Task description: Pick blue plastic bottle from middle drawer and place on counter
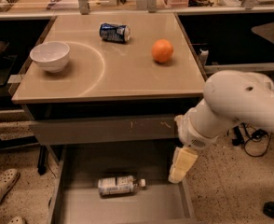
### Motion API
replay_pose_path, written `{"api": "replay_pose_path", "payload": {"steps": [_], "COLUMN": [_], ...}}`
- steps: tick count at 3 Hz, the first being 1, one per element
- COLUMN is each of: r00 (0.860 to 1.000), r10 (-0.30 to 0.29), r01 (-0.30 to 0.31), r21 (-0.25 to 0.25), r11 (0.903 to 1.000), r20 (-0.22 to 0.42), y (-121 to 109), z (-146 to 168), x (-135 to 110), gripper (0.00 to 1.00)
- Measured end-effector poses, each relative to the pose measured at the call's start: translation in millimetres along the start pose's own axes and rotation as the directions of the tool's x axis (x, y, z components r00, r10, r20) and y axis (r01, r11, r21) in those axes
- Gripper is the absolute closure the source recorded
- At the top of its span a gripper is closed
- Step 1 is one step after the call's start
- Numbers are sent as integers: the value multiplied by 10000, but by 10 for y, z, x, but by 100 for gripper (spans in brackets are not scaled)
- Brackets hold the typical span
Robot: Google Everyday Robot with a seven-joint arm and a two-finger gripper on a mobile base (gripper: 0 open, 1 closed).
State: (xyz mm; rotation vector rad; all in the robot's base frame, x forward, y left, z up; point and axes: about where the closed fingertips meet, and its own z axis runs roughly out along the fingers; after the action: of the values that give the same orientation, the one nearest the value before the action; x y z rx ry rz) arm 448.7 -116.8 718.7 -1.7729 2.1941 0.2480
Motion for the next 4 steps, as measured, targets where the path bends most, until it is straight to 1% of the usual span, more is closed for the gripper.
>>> {"api": "replay_pose_path", "payload": {"steps": [1, 2, 3, 4], "r00": [9999, 9999, 9983, 9901], "r10": [-7, -7, 41, 151], "r01": [13, 13, 13, 42], "r21": [-484, -487, -911, -1369], "r11": [9988, 9988, 9958, 9906], "r20": [131, 134, 586, 1394], "y": [154, 155, 292, 351], "z": [521, 523, 896, 1360], "x": [-69, -69, -175, -368], "gripper": [0, 0, 0, 0]}}
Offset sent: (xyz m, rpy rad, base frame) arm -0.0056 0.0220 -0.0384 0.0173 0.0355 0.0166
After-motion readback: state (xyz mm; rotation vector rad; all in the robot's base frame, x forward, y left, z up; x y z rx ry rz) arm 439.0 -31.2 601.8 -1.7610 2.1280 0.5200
